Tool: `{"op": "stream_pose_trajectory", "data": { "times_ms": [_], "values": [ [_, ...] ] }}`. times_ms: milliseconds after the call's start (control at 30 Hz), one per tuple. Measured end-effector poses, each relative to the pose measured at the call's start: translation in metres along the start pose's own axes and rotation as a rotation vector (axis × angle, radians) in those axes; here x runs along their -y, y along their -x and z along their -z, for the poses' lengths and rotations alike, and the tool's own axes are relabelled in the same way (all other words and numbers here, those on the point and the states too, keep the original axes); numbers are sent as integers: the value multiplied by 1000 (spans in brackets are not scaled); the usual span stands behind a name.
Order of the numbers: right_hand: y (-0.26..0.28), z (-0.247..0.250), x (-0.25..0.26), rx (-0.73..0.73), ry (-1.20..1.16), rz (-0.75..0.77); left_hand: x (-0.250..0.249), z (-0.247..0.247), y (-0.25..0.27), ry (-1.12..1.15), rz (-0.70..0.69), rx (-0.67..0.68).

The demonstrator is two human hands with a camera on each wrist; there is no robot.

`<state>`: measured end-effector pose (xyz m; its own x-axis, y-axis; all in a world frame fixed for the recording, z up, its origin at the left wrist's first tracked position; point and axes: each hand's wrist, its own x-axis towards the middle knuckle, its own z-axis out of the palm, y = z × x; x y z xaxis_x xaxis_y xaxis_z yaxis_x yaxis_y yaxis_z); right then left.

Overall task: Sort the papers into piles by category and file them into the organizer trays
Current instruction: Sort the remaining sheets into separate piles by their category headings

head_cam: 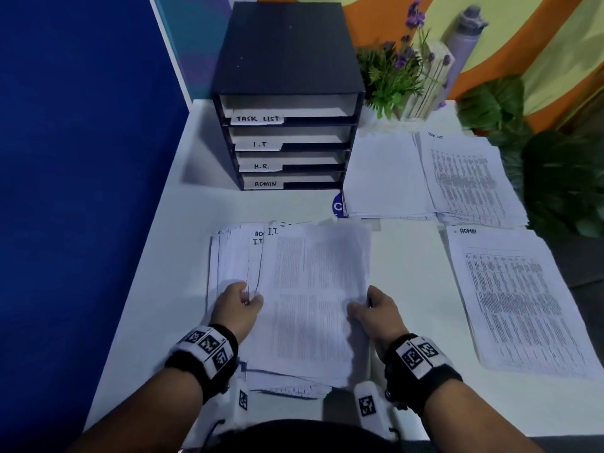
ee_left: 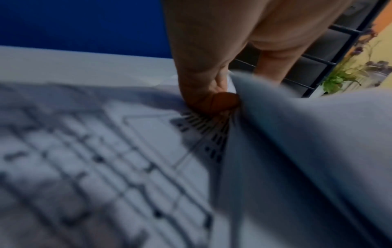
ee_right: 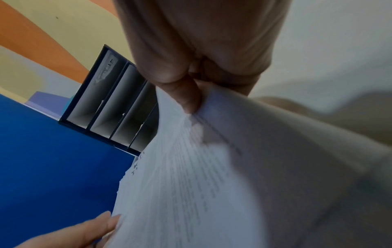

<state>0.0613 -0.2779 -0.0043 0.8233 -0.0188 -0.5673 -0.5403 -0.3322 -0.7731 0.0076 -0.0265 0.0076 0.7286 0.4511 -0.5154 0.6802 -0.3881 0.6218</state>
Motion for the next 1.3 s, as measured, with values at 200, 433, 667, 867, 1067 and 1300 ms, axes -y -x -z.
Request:
{"op": "stream_pose_trajectory", "data": {
  "times_ms": [200,433,667,867,1067,1300],
  "values": [
    [7,13,8,27,-234,-1,-4,7,5,433,-11,179],
    [-4,27,8,-8,-272,34,-10,12,4,521,-104,24],
    [-6,35,3,-74,-250,41,-5,18,0,475,-104,-87],
    [-1,37,4,-32,-325,36,-9,17,4,599,-103,-11],
    [-4,15,17,-67,-136,181,-36,1,22,504,-242,37],
    [-4,25,46,62,-108,234,-79,6,2,738,-279,-178]
  ]
}}
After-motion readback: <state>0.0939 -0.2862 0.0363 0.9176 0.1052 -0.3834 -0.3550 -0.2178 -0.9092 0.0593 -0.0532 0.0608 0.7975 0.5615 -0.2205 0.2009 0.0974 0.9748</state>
